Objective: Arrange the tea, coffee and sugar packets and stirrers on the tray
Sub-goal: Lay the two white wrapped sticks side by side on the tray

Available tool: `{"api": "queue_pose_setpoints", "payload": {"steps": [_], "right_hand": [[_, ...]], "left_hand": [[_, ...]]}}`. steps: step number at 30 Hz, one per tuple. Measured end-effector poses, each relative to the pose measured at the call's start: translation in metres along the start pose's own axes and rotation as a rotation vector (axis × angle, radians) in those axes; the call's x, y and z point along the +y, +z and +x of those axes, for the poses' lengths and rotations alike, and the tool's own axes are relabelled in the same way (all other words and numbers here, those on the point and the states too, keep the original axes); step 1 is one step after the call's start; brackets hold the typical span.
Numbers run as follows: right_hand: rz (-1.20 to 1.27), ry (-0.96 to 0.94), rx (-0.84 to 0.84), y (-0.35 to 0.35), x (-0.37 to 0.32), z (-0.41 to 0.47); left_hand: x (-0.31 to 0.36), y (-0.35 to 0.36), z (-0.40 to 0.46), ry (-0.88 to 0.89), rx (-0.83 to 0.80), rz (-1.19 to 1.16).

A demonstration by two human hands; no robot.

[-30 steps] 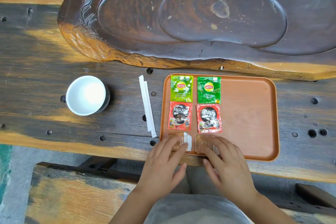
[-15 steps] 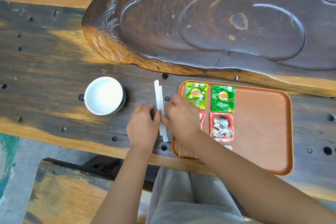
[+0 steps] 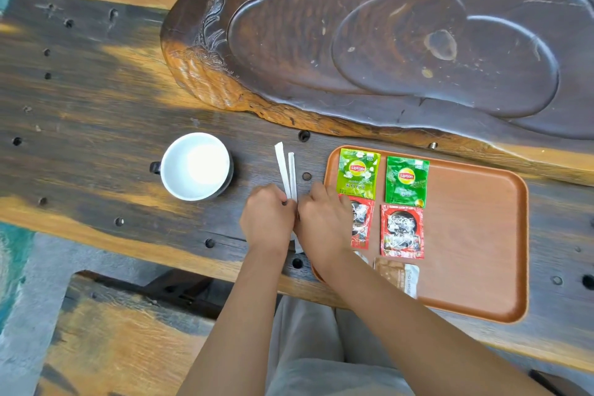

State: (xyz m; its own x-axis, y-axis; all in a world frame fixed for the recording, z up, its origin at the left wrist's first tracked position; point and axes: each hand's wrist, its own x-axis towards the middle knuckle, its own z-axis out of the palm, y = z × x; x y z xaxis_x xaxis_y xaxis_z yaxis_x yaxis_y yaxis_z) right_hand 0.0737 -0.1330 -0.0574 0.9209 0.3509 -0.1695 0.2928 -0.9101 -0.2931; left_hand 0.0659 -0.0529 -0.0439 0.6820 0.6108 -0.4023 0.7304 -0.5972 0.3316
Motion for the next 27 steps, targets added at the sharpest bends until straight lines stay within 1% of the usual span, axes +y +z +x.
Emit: {"api": "queue_pose_setpoints", "payload": {"steps": [2, 4, 6, 8, 10, 12, 15, 17, 19, 22, 24, 27], "right_hand": [[0.016, 0.012, 0.02, 0.002, 0.002, -0.003], [0.027, 0.031, -0.003, 0.004, 0.002, -0.006], [0.091, 0.078, -0.036, 0.002, 0.003, -0.009], [0.263, 0.134, -0.057, -0.005, 0.004, -0.008], [0.475, 0.192, -0.144, -0.015, 0.006, -0.006], [0.636, 0.237, -0.171, -0.028, 0.011, -0.004], [0.8, 0.276, -0.172, -0.048, 0.026, -0.007], [0.85, 0.282, -0.141, -0.062, 0.041, -0.013], [0.868, 0.305, -0.085, -0.075, 0.063, -0.023], [0.846, 0.354, -0.023, -0.088, 0.097, -0.043], [0.814, 0.42, 0.014, -0.094, 0.126, -0.057], [0.782, 0.544, 0.065, -0.099, 0.164, -0.074]], "left_hand": [[-0.001, -0.002, 0.0, -0.038, -0.01, -0.012], [-0.003, -0.005, -0.001, -0.06, -0.021, -0.03], [-0.008, -0.007, -0.001, -0.074, -0.032, -0.105], [-0.011, -0.011, -0.001, -0.095, -0.035, -0.242], [-0.011, -0.018, -0.005, -0.115, -0.027, -0.364], [-0.009, -0.024, -0.011, -0.129, -0.022, -0.481], [0.003, -0.032, -0.024, -0.146, -0.068, -0.696], [0.014, -0.035, -0.033, -0.12, -0.109, -0.779], [0.029, -0.033, -0.042, -0.036, -0.136, -0.765], [0.046, -0.02, -0.054, 0.115, -0.141, -0.615], [0.058, -0.006, -0.062, 0.219, -0.19, -0.518], [0.077, 0.018, -0.075, 0.379, -0.29, -0.451]]}}
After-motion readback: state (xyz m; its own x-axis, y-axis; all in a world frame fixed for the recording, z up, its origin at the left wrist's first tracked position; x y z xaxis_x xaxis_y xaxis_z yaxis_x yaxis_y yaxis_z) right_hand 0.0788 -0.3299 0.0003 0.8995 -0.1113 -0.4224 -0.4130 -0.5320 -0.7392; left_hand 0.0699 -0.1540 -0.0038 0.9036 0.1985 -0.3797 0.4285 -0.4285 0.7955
